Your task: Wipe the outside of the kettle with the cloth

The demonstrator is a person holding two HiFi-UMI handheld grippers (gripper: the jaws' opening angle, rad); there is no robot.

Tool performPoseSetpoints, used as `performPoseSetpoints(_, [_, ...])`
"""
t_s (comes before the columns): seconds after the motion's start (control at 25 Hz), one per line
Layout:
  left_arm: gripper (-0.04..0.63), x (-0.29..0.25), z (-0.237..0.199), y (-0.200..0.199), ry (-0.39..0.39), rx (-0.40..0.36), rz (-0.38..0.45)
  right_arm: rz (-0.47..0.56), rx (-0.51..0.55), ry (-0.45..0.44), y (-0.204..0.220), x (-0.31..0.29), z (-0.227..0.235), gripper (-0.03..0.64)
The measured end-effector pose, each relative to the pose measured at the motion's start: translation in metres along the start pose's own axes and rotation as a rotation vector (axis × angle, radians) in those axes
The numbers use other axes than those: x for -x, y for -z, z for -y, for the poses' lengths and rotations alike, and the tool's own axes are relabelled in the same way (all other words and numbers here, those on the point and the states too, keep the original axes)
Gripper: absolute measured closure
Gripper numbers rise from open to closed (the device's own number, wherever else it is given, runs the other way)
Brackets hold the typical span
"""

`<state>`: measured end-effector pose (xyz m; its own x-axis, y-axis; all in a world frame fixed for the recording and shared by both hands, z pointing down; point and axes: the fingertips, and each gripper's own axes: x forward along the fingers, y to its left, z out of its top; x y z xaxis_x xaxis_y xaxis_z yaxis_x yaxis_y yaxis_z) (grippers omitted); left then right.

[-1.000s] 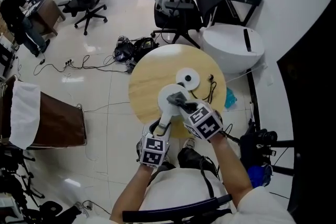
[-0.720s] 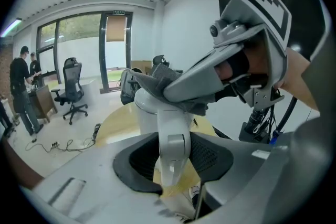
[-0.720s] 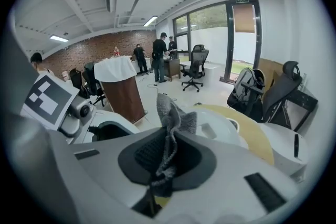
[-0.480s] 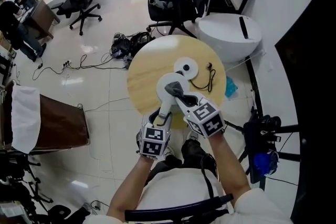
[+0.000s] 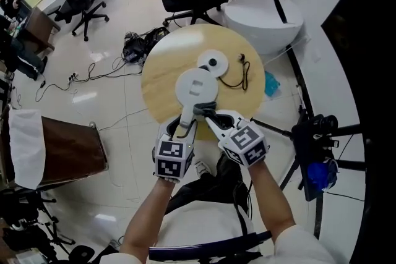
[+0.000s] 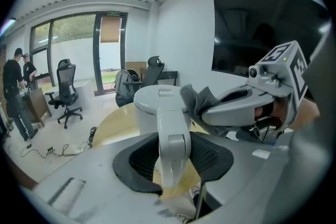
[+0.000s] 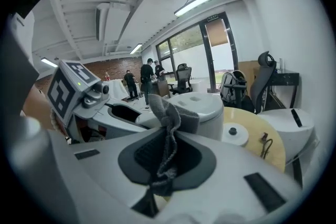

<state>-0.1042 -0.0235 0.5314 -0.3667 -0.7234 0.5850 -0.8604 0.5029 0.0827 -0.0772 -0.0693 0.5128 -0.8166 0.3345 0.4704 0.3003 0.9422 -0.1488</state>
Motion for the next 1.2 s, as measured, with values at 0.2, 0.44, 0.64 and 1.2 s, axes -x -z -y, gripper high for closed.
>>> performPoseSetpoints(0.2, [0.428,0.000,0.002,0.000,0.006,-0.003,-0.002,-0.008,-0.044,-0.017,0.020,-0.025,0.001,0.586])
performPoseSetpoints(0.44, [0.428,0.000,0.004,0.000,0.017,-0.012,-0.002,-0.085,-0.125,-0.030,0.070,-0.055,0.004,0.586])
performPoseSetpoints(0.64, [0.428,0.001,0.004,-0.002,0.021,-0.020,-0.004,-0.235,-0.117,-0.019,0.130,-0.088,0.012,0.586])
performPoseSetpoints(1.2, [0.428,0.001,0.000,-0.001,0.035,-0.044,-0.028,-0.240,-0.071,0.056,0.118,-0.068,0.023,0.586])
